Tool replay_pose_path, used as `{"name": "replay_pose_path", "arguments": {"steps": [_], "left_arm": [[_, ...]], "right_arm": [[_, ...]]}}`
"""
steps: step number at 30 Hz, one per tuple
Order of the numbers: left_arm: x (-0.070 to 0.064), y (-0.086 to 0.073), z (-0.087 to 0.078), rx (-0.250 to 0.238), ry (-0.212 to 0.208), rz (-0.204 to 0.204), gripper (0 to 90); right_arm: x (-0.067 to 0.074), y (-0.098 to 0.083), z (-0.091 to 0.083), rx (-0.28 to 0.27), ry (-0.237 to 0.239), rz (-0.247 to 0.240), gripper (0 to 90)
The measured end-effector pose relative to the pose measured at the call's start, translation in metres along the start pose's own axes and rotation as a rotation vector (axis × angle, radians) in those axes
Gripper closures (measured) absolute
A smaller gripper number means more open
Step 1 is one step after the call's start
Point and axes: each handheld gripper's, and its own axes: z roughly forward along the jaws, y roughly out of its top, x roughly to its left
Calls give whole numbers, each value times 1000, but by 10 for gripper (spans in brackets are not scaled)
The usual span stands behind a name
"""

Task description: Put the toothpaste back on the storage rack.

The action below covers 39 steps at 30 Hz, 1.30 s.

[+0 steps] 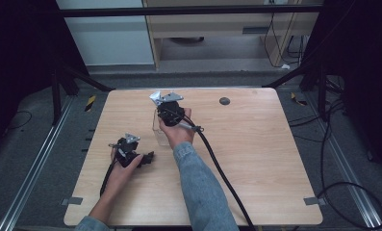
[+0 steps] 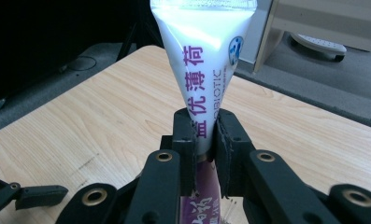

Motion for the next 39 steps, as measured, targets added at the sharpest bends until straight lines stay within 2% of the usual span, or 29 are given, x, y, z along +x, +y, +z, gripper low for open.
{"name": "replay_pose_path", "arguments": {"steps": [23, 31, 39], "left_arm": [[0, 0, 0, 0, -2, 0, 0], [0, 0, 0, 0, -1, 1, 0], [1, 0, 0, 0, -3, 4, 0]], "right_arm": [[3, -6, 4, 34, 12, -4, 797], [3, -4, 4, 47, 17, -18, 797], [1, 1, 9, 70, 20, -8, 793]]}}
